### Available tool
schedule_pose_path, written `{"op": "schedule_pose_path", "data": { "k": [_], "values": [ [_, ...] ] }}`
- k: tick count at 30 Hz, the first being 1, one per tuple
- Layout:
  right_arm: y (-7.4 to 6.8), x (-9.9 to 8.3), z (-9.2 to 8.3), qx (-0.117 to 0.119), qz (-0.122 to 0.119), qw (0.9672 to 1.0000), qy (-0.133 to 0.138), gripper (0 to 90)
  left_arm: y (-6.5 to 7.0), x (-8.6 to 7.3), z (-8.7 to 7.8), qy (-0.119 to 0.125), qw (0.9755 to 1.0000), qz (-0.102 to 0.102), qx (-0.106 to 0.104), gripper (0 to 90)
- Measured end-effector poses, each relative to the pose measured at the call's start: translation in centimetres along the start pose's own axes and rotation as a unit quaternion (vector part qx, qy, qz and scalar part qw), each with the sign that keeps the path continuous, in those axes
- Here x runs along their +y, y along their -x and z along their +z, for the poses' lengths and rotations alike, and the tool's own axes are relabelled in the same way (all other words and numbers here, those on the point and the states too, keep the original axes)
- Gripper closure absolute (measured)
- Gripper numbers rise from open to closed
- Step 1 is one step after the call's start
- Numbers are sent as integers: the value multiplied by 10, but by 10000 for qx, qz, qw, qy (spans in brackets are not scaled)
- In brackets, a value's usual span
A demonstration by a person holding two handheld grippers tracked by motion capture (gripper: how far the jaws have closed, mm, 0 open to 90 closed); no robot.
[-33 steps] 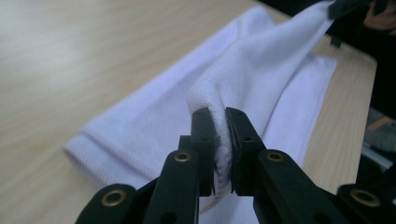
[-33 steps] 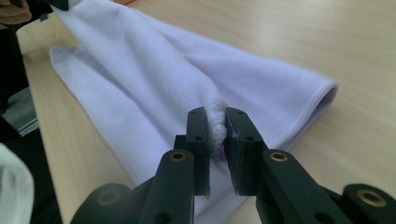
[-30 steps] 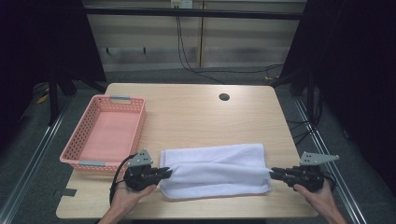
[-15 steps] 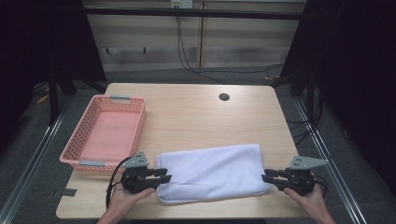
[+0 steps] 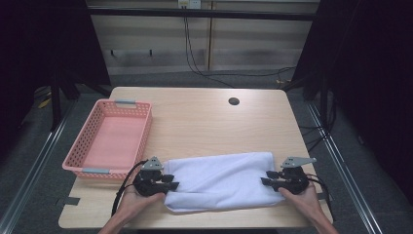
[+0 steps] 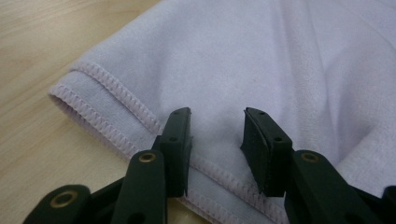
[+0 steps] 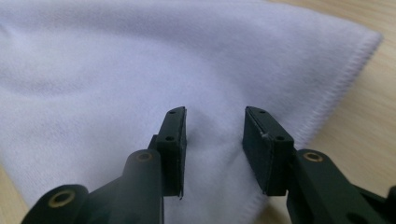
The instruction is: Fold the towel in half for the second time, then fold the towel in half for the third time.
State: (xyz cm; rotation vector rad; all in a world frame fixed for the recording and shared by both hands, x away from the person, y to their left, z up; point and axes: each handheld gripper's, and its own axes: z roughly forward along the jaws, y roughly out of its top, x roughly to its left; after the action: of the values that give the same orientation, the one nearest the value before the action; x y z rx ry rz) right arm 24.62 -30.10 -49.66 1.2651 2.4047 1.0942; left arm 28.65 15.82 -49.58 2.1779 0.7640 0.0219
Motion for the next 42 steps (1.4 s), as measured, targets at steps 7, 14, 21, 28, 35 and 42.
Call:
{"op": "schedule_pose_path", "data": {
  "k": [7,14,21,28,35,42],
  "values": [
    [11,-7,-11,-326,60,9994,-46,617,13,11,19,48,9996,102,-242,538],
    [-7,0,-22,-344,108,9990,250,493,18,19,16,-99,9989,117,-449,458],
    [-59,24,-16,576,-339,9959,616,559,-3,43,7,434,9986,-200,-205,576],
    [-100,53,23,1488,-621,9856,506,668,-23,55,22,348,9988,-328,-84,568],
    [-158,81,64,2123,-1164,9698,285,567,-33,49,34,139,9987,-456,158,562],
    [-191,78,105,2194,-1507,9639,-54,503,-42,44,35,122,9977,-624,231,534]
  ]
}}
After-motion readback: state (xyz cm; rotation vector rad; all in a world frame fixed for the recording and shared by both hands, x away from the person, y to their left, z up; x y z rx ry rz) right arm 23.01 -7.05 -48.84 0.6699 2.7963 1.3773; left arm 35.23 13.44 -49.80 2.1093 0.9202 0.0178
